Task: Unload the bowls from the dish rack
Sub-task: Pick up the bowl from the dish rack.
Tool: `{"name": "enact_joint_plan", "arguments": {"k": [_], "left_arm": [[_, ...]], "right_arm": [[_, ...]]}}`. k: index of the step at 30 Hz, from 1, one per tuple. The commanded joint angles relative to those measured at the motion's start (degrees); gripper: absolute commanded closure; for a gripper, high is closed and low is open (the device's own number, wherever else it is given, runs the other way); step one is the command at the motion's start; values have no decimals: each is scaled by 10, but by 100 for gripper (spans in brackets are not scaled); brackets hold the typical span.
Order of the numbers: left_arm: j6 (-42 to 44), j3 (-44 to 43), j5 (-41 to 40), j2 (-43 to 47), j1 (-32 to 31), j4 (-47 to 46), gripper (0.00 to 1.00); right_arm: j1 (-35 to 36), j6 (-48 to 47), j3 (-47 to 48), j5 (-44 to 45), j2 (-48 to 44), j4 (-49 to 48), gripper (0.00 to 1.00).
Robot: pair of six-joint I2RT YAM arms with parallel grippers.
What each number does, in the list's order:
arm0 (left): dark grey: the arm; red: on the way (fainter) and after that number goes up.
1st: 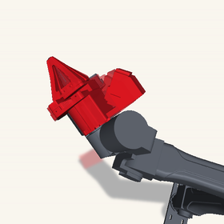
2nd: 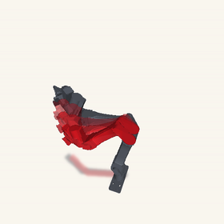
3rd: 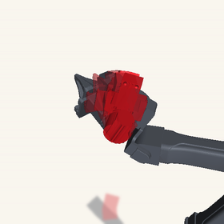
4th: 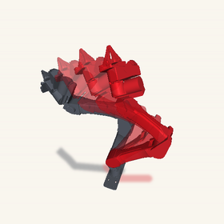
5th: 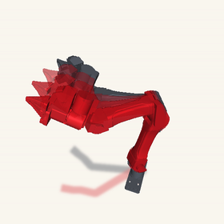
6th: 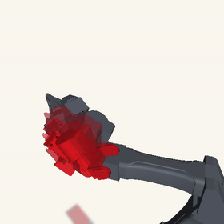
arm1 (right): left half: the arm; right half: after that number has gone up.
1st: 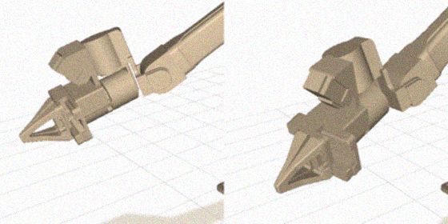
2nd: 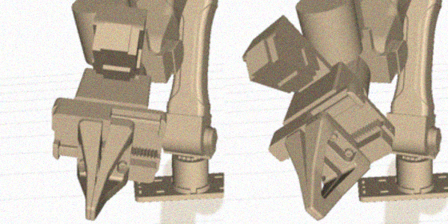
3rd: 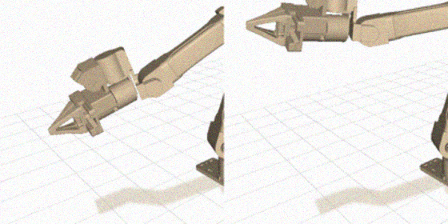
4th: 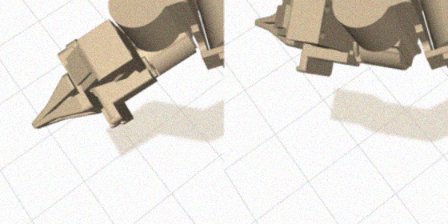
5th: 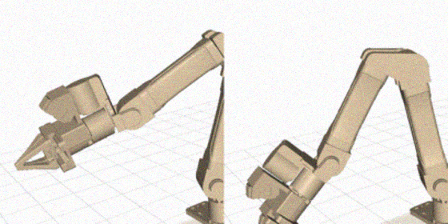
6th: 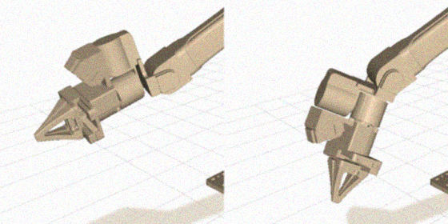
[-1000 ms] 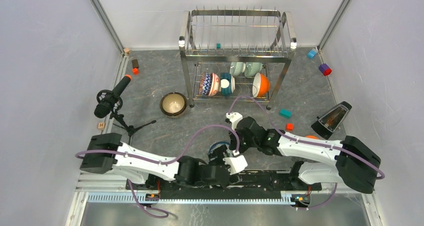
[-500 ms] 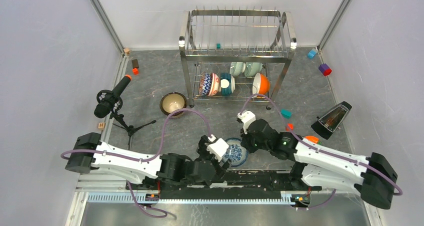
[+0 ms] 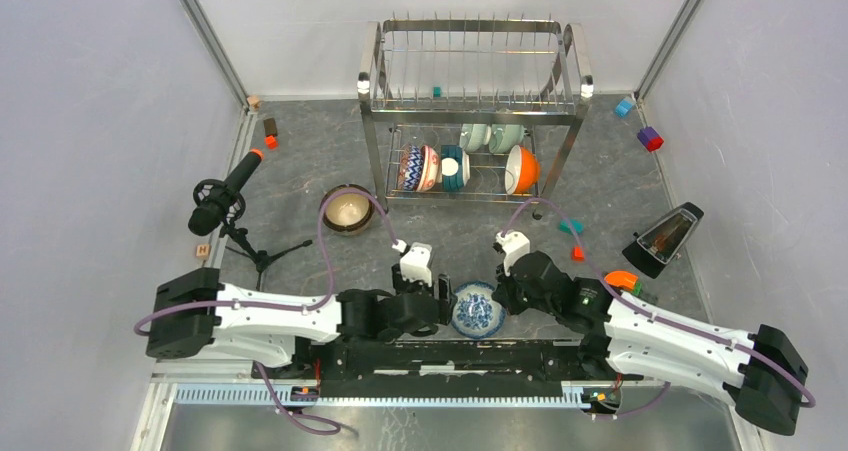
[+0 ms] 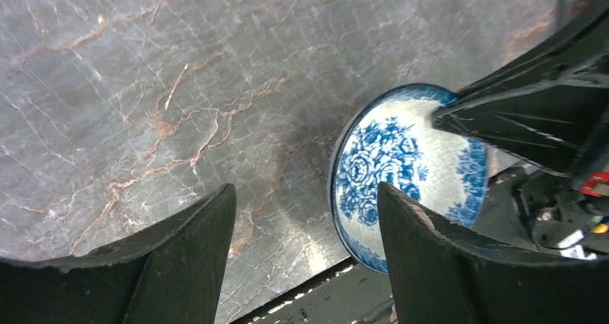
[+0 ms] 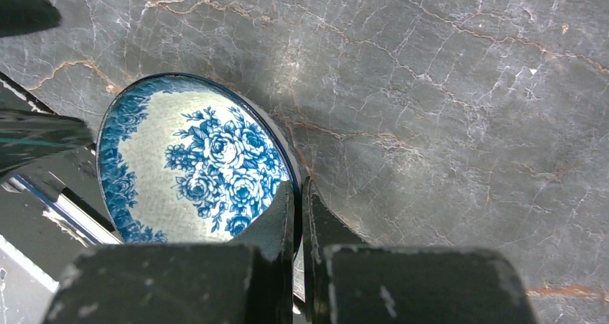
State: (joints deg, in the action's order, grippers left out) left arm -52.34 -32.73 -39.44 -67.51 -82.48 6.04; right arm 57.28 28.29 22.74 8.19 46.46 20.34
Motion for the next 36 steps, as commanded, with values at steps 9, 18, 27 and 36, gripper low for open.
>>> {"name": "enact_joint_plan", "arguments": {"k": [9,18,27,36], "left_arm": [[-103,-74,43,-107,9,45,47],[-79,-77,64,-133,9,29,72],[-64,-98,69,-140,9,10,98],[-75,-108,83,-156,10,-4,98]], "right_arm": [[1,60,-11,8,-42,-64,100],[0,65,-20,2,-47,-69,100],[1,21,7,17,-14,-24,71],[1,19,-9,42,-1,-14,74]]}}
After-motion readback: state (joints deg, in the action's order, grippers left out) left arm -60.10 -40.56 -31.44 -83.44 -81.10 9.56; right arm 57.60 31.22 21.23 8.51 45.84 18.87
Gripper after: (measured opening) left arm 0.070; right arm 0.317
